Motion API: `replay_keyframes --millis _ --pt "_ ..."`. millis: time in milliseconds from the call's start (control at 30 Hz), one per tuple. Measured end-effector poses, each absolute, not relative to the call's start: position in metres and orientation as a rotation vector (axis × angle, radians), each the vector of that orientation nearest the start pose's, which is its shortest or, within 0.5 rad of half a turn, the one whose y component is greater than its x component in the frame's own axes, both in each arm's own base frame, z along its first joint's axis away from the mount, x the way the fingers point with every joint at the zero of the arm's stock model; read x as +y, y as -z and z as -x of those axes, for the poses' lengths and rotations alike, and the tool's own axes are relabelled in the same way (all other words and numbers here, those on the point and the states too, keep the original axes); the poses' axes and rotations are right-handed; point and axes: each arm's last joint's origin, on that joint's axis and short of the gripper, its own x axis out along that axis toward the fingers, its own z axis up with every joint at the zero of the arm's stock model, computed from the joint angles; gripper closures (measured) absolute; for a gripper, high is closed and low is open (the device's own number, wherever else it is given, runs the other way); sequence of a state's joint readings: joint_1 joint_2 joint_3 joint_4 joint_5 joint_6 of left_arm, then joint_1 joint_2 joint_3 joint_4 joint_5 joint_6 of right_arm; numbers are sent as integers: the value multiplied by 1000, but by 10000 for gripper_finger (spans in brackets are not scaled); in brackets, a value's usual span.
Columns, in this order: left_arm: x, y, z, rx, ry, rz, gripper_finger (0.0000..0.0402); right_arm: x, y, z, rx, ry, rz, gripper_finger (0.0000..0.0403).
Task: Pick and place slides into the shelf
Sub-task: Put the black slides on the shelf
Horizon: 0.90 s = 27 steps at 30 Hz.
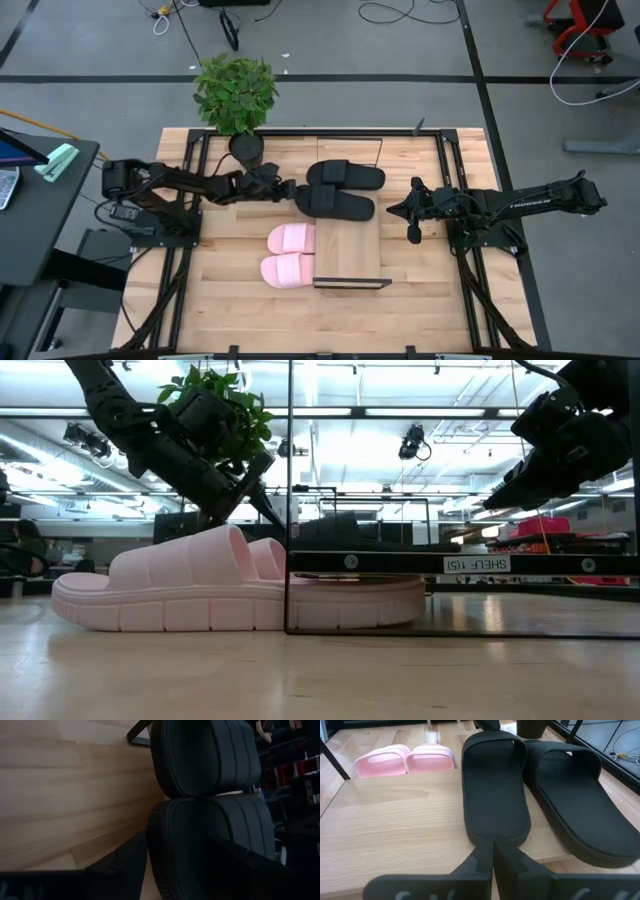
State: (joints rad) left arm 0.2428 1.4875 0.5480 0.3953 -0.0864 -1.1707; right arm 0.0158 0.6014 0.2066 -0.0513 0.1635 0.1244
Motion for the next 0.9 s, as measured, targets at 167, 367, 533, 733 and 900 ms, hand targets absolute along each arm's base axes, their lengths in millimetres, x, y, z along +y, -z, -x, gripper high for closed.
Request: replay_keyframes --millis 167,367,533,733,900 --pt "69 -144 -268 310 -621 1188 201 -3 -172 -138 435 172 -80 389" --pt "70 -143 -274 272 -575 1202 183 -3 -172 -138 435 173 -85 389" --pt "70 -142 -274 296 -552 1185 170 -3 -172 -138 435 173 -86 389" --pt "76 -141 -271 326 -540 1181 149 -3 -172 -138 435 173 -88 389" --pt "80 -138 -268 364 -548 1187 127 -3 -172 -138 435 175 -93 389"
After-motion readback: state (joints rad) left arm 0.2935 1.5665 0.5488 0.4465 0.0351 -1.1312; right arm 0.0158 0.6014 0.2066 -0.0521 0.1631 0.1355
